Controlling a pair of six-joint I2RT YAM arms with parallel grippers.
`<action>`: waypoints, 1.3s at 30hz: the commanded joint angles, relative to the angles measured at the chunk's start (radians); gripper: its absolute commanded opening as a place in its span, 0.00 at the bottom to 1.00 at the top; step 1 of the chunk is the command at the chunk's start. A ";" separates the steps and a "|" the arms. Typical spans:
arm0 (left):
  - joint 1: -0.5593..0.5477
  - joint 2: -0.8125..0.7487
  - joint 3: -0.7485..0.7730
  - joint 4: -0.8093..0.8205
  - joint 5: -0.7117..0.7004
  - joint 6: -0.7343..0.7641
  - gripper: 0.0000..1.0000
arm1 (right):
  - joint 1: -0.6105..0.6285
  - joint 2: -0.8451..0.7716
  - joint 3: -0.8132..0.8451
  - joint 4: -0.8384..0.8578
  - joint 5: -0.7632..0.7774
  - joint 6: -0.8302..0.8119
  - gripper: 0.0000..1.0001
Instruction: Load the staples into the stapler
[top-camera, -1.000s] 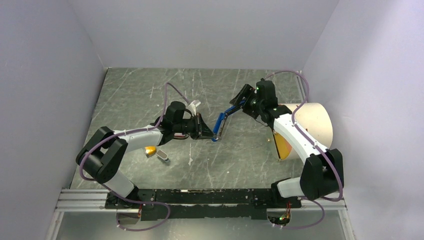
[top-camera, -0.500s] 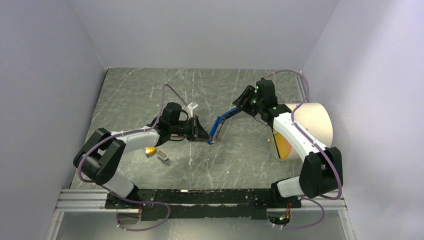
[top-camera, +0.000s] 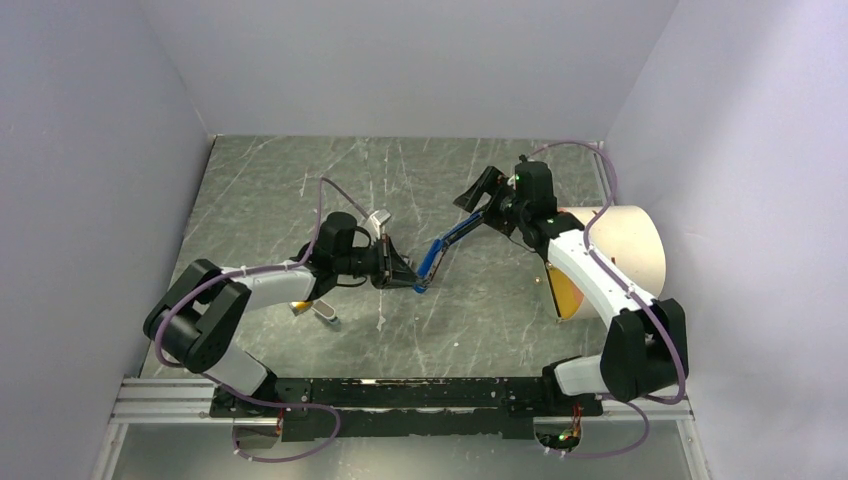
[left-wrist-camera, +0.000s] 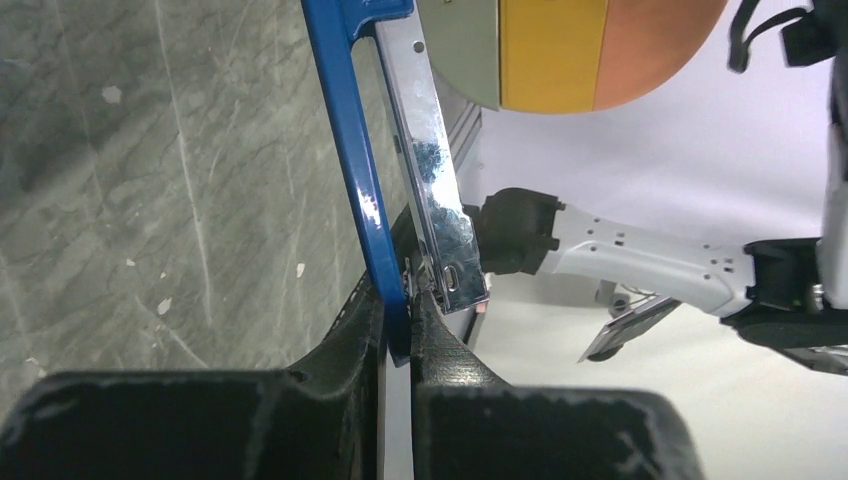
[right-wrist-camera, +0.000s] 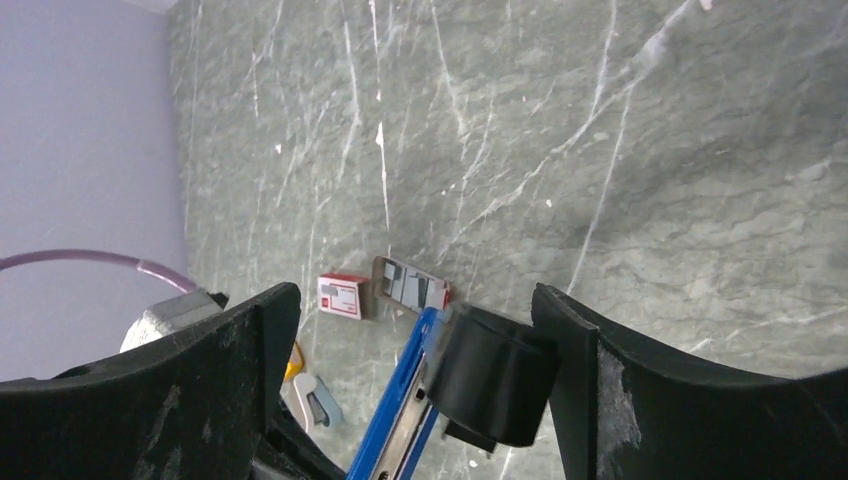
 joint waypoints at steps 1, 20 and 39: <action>0.007 0.003 0.015 0.238 0.015 -0.093 0.05 | -0.005 -0.014 -0.033 0.029 -0.063 0.003 0.90; -0.025 0.031 0.074 0.088 -0.137 0.072 0.05 | 0.155 0.047 -0.100 0.086 0.030 0.163 0.70; -0.033 0.027 0.044 0.115 -0.138 0.063 0.05 | 0.238 0.121 -0.088 0.091 0.212 0.240 0.53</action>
